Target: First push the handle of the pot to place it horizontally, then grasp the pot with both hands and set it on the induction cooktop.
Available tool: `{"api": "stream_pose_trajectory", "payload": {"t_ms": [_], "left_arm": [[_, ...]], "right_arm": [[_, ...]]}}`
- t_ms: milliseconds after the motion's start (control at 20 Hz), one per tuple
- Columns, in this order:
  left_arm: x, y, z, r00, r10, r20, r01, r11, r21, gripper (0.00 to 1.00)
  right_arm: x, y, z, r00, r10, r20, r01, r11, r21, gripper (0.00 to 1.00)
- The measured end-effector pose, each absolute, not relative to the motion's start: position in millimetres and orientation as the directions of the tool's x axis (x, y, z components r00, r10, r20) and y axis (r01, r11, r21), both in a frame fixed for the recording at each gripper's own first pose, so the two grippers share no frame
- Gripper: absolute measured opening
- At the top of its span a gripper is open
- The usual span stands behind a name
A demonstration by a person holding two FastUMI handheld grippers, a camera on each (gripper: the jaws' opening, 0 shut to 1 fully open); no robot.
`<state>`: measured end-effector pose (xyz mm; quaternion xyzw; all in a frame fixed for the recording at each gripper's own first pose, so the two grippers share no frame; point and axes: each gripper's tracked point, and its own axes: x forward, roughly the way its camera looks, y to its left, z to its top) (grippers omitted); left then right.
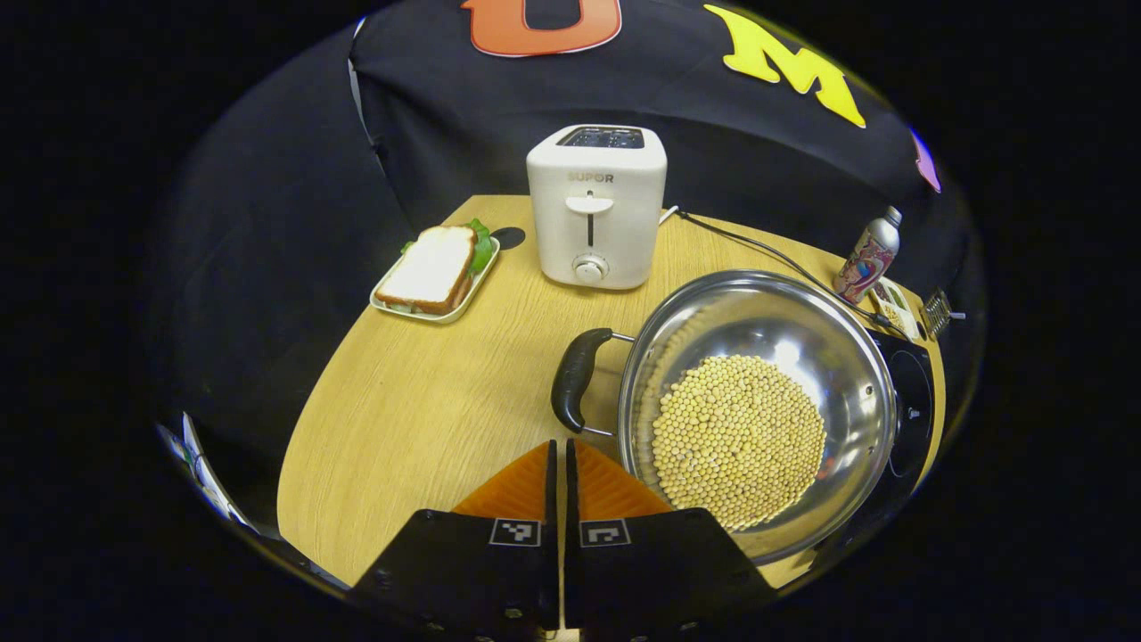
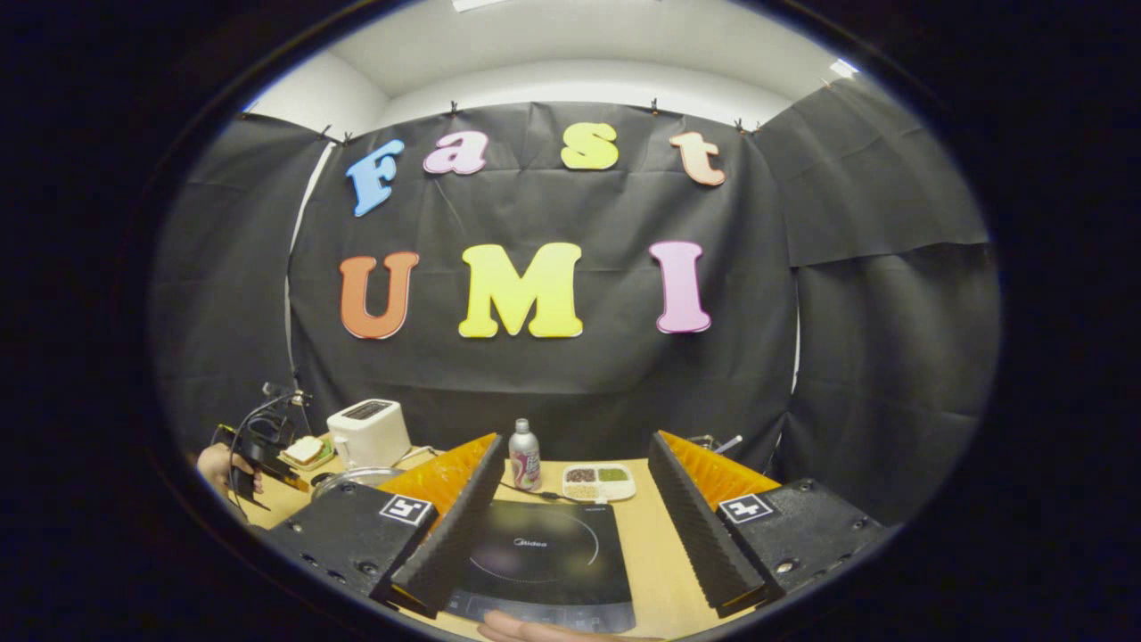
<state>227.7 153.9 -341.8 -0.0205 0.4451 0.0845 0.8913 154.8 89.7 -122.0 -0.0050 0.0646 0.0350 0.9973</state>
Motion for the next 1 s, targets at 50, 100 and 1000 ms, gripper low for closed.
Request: {"api": "stream_pose_trajectory", "payload": {"t_ms": [50,100,1000], "left_arm": [[226.4,150.2,-332.2,0.618,0.117,-0.777,-0.150,0.988,0.030,0.10],[224.7,140.8,-324.5,0.644,0.088,-0.760,-0.134,0.991,0.002,0.18],[263.1,126.0,-324.8,0.789,-0.048,-0.613,-0.004,0.997,-0.082,0.98]], "right_arm": [[154.5,97.6,-130.5,0.987,0.075,-0.142,-0.077,0.997,-0.006,0.99],[155.2,105.0,-140.4,0.984,0.080,-0.161,-0.082,0.997,-0.007,1.00],[235.8,238.4,-334.0,0.833,0.147,-0.534,-0.105,0.989,0.108,0.99]]}}
